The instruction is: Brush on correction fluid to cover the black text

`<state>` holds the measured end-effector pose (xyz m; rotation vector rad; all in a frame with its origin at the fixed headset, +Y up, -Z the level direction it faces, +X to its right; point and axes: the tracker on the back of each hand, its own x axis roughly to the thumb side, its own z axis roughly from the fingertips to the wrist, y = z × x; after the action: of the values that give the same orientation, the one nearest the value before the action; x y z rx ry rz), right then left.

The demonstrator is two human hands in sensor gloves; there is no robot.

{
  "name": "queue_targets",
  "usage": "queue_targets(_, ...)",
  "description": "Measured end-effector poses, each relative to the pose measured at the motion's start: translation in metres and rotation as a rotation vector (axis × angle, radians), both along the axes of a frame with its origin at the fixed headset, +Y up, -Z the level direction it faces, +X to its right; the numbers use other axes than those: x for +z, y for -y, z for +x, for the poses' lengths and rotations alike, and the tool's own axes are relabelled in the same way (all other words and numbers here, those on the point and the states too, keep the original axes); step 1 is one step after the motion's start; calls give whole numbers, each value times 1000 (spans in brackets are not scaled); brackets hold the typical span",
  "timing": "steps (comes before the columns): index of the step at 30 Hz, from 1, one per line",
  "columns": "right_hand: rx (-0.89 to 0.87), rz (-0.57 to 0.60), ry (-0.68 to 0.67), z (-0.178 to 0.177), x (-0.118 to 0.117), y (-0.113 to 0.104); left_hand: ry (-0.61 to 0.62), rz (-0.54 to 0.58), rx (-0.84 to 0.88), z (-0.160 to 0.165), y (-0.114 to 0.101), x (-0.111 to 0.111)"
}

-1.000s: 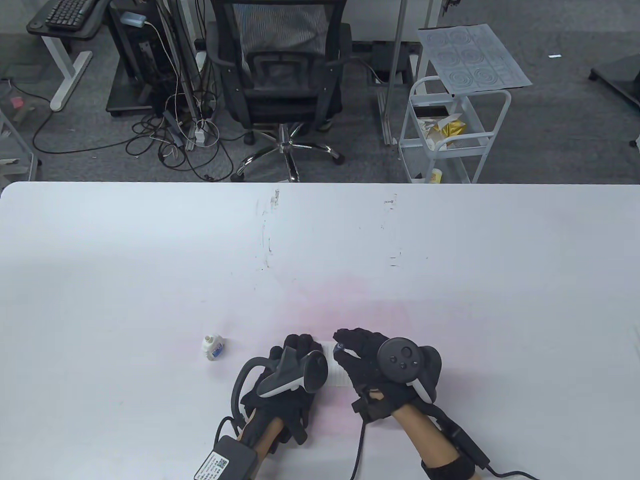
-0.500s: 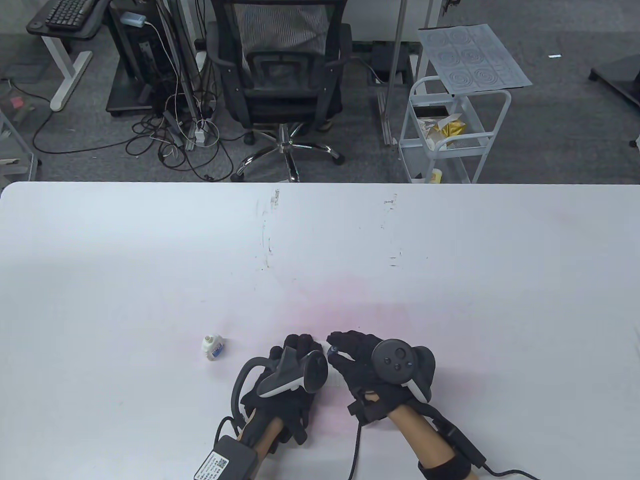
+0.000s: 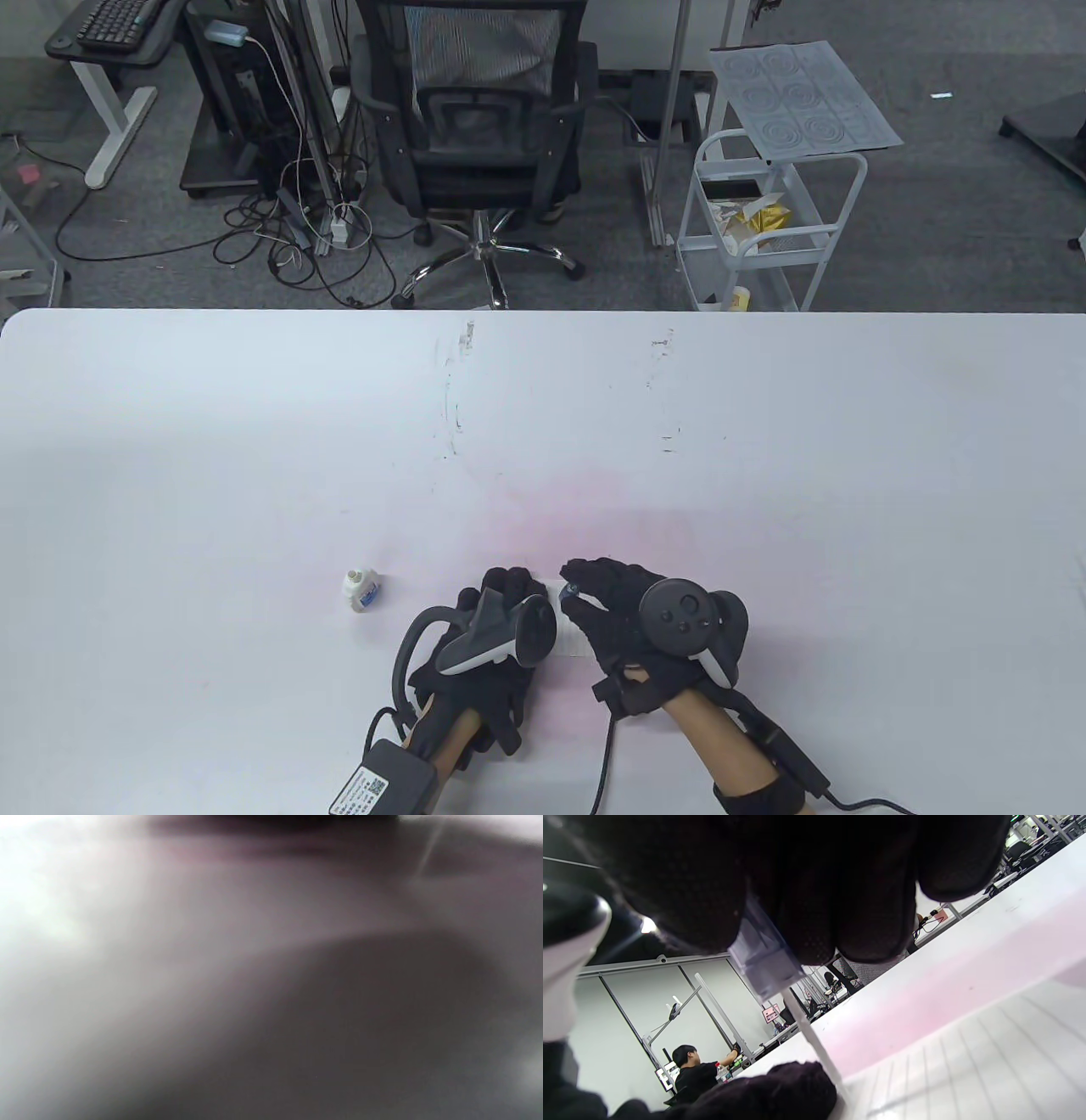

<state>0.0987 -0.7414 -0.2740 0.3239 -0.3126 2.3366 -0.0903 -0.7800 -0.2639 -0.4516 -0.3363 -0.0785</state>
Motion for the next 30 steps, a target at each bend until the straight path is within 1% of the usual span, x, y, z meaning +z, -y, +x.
queue_targets(6, 25, 0, -15, -4, 0, 5, 0, 0, 0, 0, 0, 0)
queue_targets(18, 47, -38, -37, -3, 2, 5, 0, 0, 0, 0, 0, 0)
queue_targets(30, 6, -6, -18, 1, 3, 2, 0, 0, 0, 0, 0, 0)
